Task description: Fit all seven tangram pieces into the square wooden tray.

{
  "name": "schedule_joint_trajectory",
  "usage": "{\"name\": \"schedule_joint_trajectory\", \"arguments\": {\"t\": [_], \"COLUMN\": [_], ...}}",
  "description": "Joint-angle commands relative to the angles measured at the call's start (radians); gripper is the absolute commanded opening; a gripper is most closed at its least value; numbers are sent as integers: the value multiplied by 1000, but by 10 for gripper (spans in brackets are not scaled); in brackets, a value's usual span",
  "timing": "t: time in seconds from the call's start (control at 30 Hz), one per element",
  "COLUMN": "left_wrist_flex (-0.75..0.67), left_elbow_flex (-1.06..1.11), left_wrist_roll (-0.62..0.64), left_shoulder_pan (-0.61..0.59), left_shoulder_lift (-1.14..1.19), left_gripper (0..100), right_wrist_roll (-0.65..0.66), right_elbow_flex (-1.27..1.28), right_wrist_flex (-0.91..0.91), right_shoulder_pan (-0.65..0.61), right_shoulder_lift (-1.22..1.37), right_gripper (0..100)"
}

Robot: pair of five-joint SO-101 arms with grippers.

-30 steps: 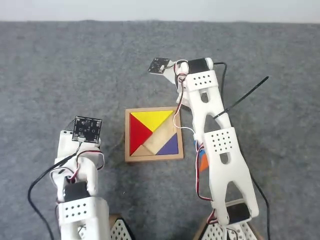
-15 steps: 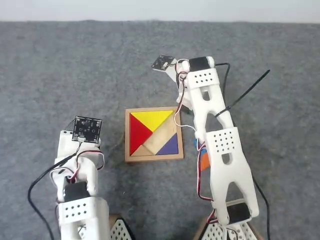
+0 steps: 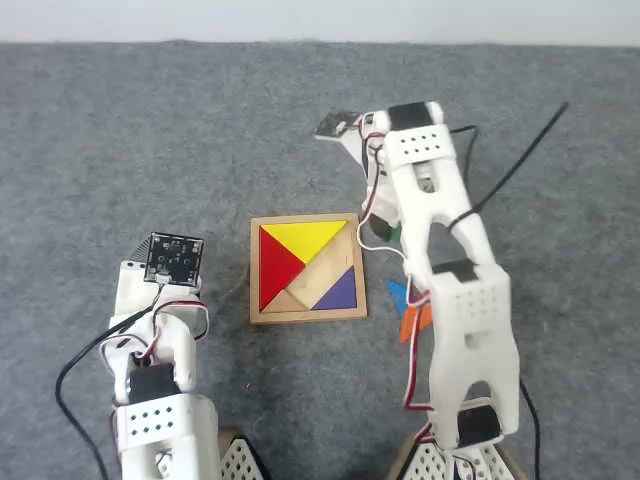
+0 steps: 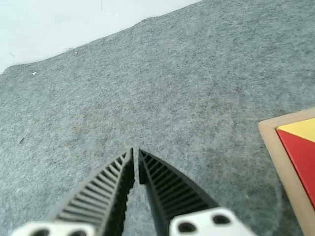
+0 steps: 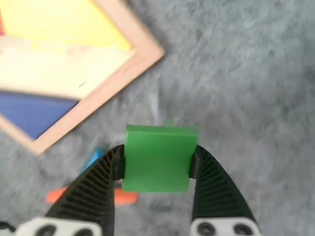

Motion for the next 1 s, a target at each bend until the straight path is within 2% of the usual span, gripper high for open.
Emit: {"name": "schedule_joint_trajectory", "arguments": {"t": [0.0,0.1,0.17,0.4,0.57,0.67,0.8,0.97], "left_wrist_flex": [5,5,5,6,6,6,6,6], "left_elbow_flex": [-8,-8,-8,-8,-8,-8,-8,-8], "left_wrist_roll": [-11,-11,-11,-11,-11,-11,-11,-11], "left_shoulder_pan": [6,6,6,0,0,0,0,0], "left_shoulder_lift": [-17,-17,-17,-28,-28,-28,-28,-28], "left_gripper": [15,15,15,15,15,15,15,15], "right_wrist_roll": [-15,-26,-92,-535,-740,-756,-628,-608], "right_elbow_flex": [87,210,293,523,612,651,717,767], "right_wrist_flex": [41,39,24,-255,-386,-414,-461,-530], "right_shoulder_pan": [13,-27,-82,-338,-412,-420,-444,-447], "right_shoulder_lift": [-262,-394,-458,-487,-487,-487,-487,-487], "right_gripper": [36,36,36,36,36,41,41,42]}}
